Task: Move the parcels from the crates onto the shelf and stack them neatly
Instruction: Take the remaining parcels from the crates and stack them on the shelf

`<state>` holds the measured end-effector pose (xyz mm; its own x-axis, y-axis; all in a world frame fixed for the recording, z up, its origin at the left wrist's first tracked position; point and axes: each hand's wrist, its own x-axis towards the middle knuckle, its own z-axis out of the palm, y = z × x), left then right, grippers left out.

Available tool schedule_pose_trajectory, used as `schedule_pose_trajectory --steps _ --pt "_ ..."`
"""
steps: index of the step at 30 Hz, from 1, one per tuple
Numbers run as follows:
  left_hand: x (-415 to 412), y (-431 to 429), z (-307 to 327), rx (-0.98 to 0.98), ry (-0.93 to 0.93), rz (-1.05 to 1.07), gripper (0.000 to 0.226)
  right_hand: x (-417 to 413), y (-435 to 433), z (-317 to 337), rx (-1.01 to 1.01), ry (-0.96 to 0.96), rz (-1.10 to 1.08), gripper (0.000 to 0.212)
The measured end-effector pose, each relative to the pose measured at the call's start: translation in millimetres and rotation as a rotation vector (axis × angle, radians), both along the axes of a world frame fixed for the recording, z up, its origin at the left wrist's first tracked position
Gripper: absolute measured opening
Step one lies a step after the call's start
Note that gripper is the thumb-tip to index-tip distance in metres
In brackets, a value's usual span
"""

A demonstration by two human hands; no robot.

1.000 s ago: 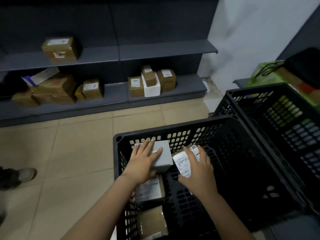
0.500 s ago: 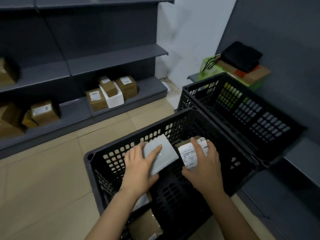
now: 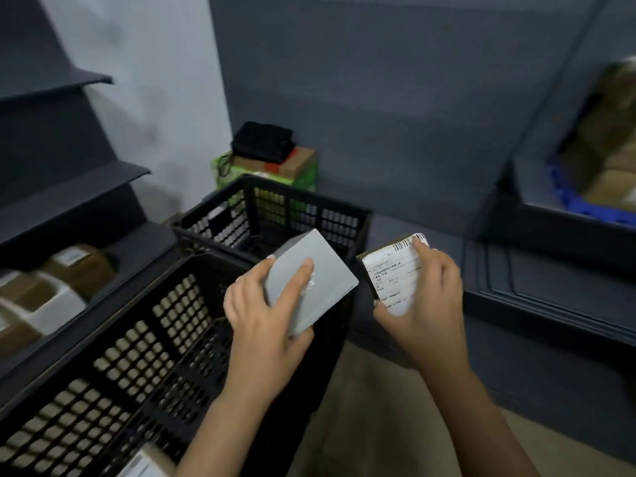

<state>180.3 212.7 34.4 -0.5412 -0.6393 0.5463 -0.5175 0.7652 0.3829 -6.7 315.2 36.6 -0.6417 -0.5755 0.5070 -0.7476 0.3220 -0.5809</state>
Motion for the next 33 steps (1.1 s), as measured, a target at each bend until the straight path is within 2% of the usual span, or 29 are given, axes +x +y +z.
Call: schedule_pose_trajectory --steps 13,18,25,33 --pt "-216.5 221.0 12.4 -0.005 0.127 -0.491 0.091 -137.0 289.9 21.8 -0.024 0.038 -0.516 0.091" --pt "-277.2 298.9 17.2 -0.023 0.087 -0.686 0.091 -162.6 382.1 24.7 -0.012 0.033 -0.689 0.090" --pt "-359.8 356.4 35.4 -0.057 0.115 -0.916 0.089 -196.2 452.2 31.7 -0.085 0.049 -0.905 0.088" --pt "-475.1 390.7 32.1 -0.042 0.145 -1.130 0.092 -263.5 489.2 30.2 -0.005 0.072 -1.075 0.089"
